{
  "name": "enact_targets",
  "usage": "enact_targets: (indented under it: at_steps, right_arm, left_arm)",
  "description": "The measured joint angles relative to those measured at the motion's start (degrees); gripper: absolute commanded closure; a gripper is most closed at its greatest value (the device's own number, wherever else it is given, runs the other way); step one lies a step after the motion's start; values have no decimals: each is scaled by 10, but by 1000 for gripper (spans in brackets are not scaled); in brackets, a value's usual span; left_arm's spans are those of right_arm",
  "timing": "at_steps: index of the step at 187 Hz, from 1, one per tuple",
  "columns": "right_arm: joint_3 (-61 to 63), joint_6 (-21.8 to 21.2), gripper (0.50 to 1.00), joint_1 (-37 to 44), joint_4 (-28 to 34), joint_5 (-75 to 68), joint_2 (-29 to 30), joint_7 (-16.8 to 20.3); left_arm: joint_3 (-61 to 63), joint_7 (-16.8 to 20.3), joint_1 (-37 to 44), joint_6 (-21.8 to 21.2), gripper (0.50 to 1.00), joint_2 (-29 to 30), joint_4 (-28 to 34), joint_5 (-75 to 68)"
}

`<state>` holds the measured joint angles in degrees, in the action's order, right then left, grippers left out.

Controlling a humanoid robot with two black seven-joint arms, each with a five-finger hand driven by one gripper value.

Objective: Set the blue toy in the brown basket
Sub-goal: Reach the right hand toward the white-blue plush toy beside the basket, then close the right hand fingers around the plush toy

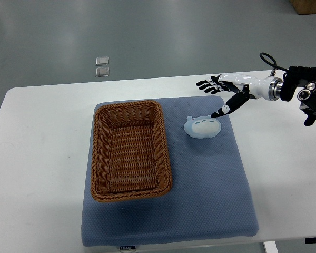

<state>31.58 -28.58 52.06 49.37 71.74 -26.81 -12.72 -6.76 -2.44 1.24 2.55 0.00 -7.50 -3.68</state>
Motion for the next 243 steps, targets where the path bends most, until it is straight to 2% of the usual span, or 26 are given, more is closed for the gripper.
enact_targets:
  at_steps: [23,51,128,162,168,176,188,191,193,194,198,207,220,243]
  right_arm:
    - [-33,4,585,8,19,65,2,0]
    - [-56,40,585,8,37,78,6,0]
    - [-98,121,585,-13,38,101,30,0]
    - [-107,142,599,-14,37,104,30,0]
    - [-107,143,615,-14,37,104,30,0]
    - [-107,144,664,-15,37,103,30,0]
    - [-107,144,760,-15,37,100,31,0]
    - [-107,144,799,-15,36,99,31,0]
    - [-107,144,799,-15,36,99,31,0]
    - [-107,144,820,-15,36,99,31,0]
    - [-106,144,850,-15,36,97,32,-1]
    - [-104,145,885,-15,36,95,34,-3]
    - [-102,146,995,-18,35,94,39,-9]
    - [-99,147,1000,-28,35,93,42,-14]
  left_arm:
    - [0,0,0,0,500,0,0,0]
    - [0,0,0,0,500,0,0,0]
    - [0,0,0,0,500,0,0,0]
    - [0,0,0,0,500,0,0,0]
    - [0,0,0,0,500,0,0,0]
    - [0,0,0,0,500,0,0,0]
    - [0,0,0,0,500,0,0,0]
    - [0,0,0,0,500,0,0,0]
    - [0,0,0,0,500,0,0,0]
    - [0,0,0,0,500,0,0,0]
    - [0,0,0,0,500,0,0,0]
    - [0,0,0,0,500,0,0,0]
    - [0,0,0,0,500,0,0,0]
    - [0,0,0,0,500,0,0,0]
